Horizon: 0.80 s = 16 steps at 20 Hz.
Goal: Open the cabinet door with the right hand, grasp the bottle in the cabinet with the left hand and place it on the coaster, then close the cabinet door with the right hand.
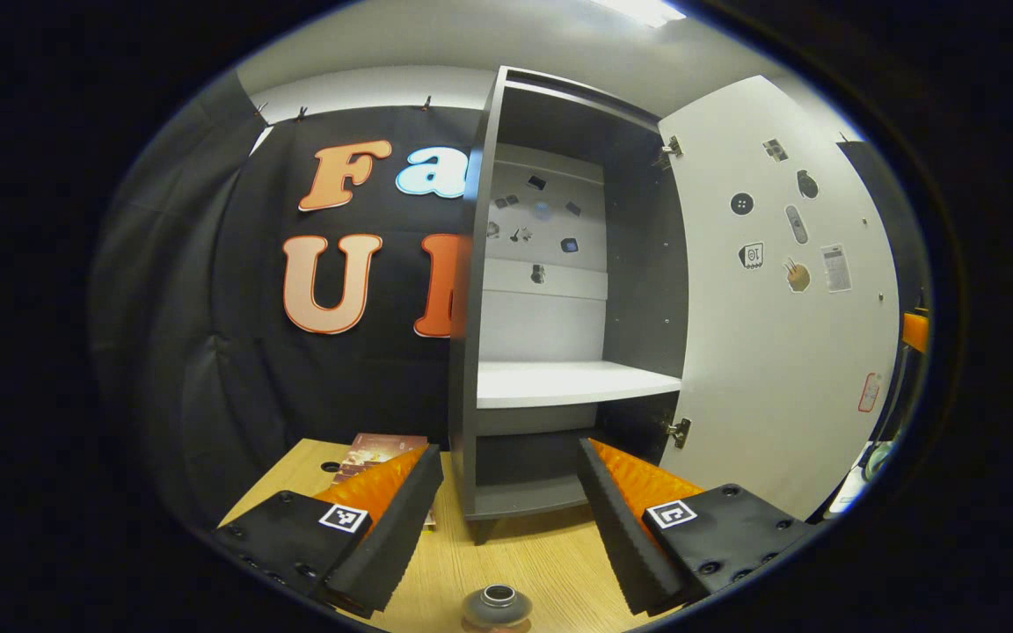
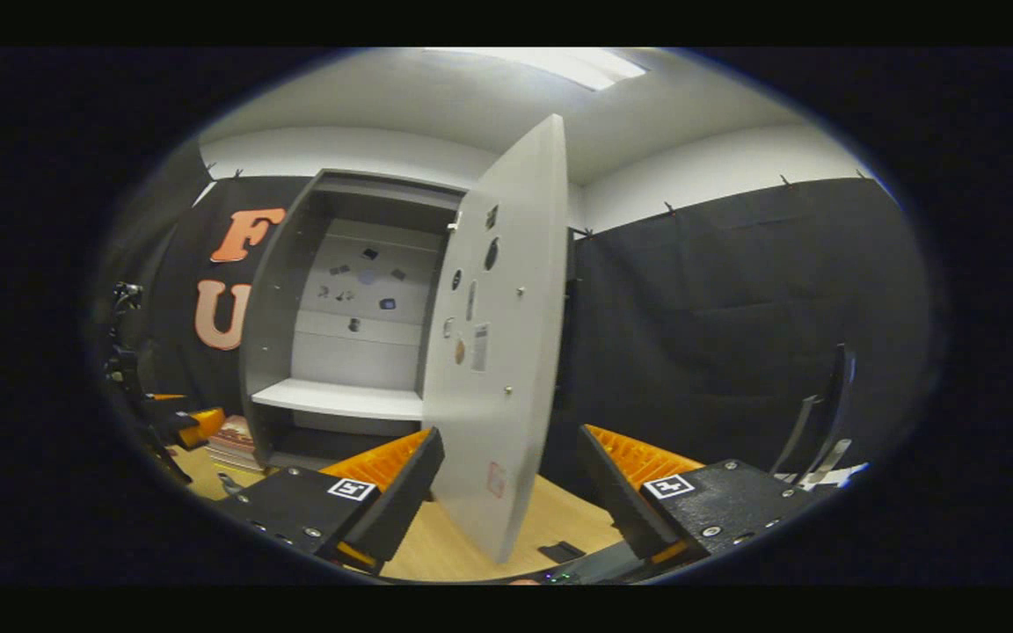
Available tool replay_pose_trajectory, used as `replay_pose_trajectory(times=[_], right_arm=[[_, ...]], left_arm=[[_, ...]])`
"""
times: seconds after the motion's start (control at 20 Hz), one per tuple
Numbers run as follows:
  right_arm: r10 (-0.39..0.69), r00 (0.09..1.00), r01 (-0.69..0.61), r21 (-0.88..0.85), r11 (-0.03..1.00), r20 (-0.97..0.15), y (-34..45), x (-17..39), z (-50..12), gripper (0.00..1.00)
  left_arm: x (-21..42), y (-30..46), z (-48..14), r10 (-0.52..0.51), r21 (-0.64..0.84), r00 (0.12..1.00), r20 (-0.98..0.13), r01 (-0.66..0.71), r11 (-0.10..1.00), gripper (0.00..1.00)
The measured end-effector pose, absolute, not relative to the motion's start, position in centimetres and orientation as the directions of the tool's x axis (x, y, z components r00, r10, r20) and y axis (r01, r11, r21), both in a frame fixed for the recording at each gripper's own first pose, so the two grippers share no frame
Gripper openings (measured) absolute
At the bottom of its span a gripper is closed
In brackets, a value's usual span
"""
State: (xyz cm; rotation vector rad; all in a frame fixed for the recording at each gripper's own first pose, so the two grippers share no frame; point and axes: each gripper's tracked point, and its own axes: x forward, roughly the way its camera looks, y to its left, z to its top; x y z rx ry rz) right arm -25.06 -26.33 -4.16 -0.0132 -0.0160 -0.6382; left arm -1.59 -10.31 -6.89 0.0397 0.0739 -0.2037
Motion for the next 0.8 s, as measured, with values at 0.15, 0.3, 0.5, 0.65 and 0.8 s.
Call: replay_pose_trajectory(times=[0.15,0.3,0.5,0.65,0.8], right_arm=[[-0.631,0.776,0.63,-0.051,0.775,-0.002,-30.6,-26.1,-5.0,0.95],[-0.589,0.808,0.589,-0.011,0.808,-0.014,-32.0,-24.4,-4.9,0.95],[-0.527,0.85,0.527,0.03,0.849,-0.007,-31.8,-23.3,-4.6,0.91],[-0.43,0.903,0.43,0.072,0.9,-0.019,-29.1,-22.3,-4.3,0.88],[-0.326,0.945,0.326,0.102,0.94,-0.013,-25.3,-20.8,-3.6,0.88]], left_arm=[[-1.9,-10.6,-5.6,-0.174,0.03,0.983,-0.064,0.176,0.984,0.99],[-2.5,-10.7,-5.0,-0.142,-0.001,0.987,-0.073,0.142,0.99,0.99],[-2.8,-9.9,-3.7,-0.11,-0.013,0.992,-0.059,0.11,0.994,0.99],[-2.3,-9.8,-3.1,-0.108,0.001,0.993,-0.044,0.108,0.994,0.99],[-2.3,-9.4,-1.9,-0.097,-0.014,0.995,-0.013,0.097,0.995,0.99]])
